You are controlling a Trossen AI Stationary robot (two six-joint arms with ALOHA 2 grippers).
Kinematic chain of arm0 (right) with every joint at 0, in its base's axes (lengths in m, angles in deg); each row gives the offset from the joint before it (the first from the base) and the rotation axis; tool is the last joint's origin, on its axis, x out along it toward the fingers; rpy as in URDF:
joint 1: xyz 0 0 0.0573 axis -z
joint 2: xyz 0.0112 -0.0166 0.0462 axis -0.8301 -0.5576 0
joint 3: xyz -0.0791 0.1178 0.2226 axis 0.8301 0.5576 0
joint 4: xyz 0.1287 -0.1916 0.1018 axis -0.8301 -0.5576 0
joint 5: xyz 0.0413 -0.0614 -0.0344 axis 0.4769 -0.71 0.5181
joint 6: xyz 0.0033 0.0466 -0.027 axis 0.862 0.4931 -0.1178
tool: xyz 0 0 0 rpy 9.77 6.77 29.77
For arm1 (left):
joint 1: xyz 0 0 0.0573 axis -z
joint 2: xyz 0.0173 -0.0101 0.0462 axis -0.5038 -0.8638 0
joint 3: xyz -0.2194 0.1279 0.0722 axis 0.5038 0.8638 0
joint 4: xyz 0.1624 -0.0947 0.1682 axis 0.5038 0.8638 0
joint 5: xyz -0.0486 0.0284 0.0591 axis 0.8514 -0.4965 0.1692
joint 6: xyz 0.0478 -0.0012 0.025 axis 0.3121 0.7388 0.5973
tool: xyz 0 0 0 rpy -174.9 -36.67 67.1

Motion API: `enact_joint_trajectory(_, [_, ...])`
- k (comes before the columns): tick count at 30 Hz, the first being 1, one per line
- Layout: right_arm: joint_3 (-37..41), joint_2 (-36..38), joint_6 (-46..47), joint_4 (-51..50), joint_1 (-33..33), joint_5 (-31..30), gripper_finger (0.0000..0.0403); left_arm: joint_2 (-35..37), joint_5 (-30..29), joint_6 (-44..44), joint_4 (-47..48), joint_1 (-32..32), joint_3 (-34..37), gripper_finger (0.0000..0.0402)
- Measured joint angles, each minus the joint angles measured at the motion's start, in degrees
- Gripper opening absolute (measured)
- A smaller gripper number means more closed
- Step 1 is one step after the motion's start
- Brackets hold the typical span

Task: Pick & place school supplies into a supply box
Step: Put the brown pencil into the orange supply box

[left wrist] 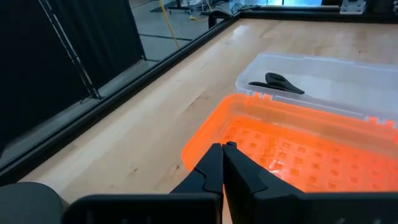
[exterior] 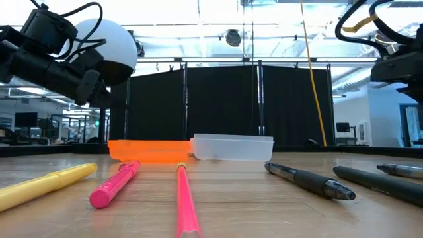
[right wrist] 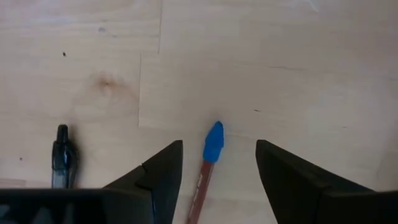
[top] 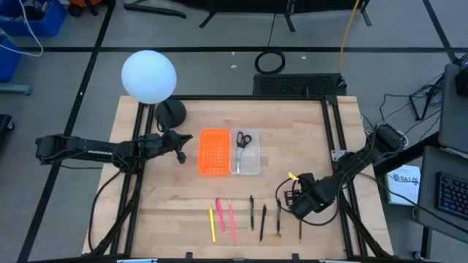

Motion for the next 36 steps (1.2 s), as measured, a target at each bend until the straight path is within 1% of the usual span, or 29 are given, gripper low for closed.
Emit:
enact_joint_trajectory(5, [1.93,-0.02,2.32,2.75,0.0,-0.01,0.0189,0.01,0.0,-0.06,-0.04,0.0,0.0,0.0034])
enact_joint_trajectory(9, [4.82,-0.03,3.61,5.36,0.0,0.03,0.0182,0.0,0.0,-0.17,-0.04,0.0,0.0,0.0043])
enact_joint_trajectory(15, [9.65,0.32,4.13,11.78,-0.01,0.12,0.0163,0.01,0.0,-0.17,-0.04,0.0,0.0,0.0044])
enact_joint_trajectory(24, [10.43,0.22,3.21,12.0,0.0,0.34,0.0132,0.01,-0.01,-0.42,0.03,0.0,0.0,0.0044])
enact_joint_trajectory(28, [10.13,0.15,2.67,11.94,0.0,0.34,0.0134,0.01,-0.02,-1.09,0.21,0.0,0.0,0.0044])
enact_joint_trajectory(36, [9.97,0.11,5.31,12.56,0.0,0.23,0.016,0.02,-0.02,-1.23,0.35,0.0,0.0,0.0045])
